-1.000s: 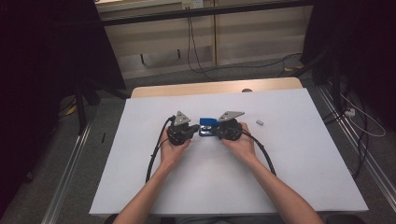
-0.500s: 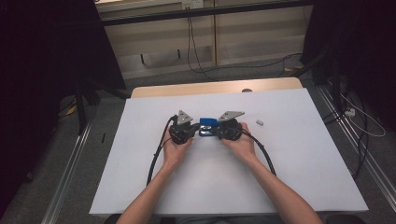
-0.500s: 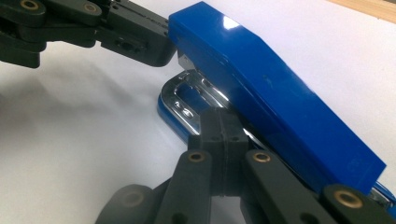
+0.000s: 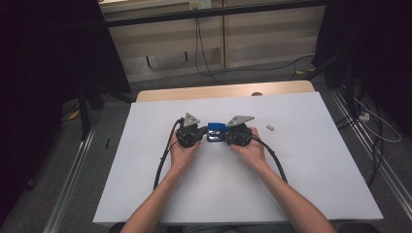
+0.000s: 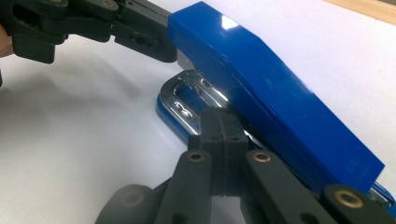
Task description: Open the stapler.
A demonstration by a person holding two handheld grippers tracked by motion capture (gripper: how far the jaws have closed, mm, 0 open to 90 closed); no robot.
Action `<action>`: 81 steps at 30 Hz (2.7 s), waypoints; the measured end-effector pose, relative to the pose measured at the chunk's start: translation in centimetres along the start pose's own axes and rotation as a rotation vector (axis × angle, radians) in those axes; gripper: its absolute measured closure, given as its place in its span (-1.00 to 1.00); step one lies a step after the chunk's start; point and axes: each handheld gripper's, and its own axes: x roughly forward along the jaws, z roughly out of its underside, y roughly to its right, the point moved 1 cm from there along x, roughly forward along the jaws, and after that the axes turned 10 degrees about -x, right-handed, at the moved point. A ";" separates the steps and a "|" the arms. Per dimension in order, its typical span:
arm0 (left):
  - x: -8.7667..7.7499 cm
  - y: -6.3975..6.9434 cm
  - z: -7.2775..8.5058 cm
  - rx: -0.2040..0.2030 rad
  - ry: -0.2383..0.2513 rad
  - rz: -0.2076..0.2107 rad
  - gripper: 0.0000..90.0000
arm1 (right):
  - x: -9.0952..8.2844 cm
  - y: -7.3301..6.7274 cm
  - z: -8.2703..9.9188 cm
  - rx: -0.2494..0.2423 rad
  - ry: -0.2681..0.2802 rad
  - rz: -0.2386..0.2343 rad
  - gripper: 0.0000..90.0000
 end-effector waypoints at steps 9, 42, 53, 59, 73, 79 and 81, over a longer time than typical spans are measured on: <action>-0.1 0.2 -0.5 -0.003 0.016 0.001 1.00 | 0.0 -0.1 0.0 -0.012 -0.002 0.002 1.00; -0.8 0.6 -1.7 -0.010 0.068 0.038 1.00 | -0.2 -1.4 -1.2 -0.053 0.084 0.075 1.00; -0.8 0.5 -1.7 -0.013 0.072 0.045 1.00 | 0.4 -1.7 -1.5 -0.041 0.099 0.107 1.00; -0.9 0.6 -1.8 -0.002 0.069 0.043 1.00 | 0.7 -1.7 -1.9 -0.040 0.104 0.127 1.00; -0.9 0.6 -1.8 -0.011 0.072 0.050 1.00 | 0.7 -1.8 -2.0 -0.035 0.112 0.162 1.00; -0.5 0.3 -1.5 -0.032 0.069 0.069 1.00 | 0.6 -1.7 -1.9 -0.033 0.114 0.171 1.00; -0.3 0.2 -1.3 -0.027 0.061 0.066 1.00 | 0.5 -1.6 -2.0 -0.033 0.117 0.172 1.00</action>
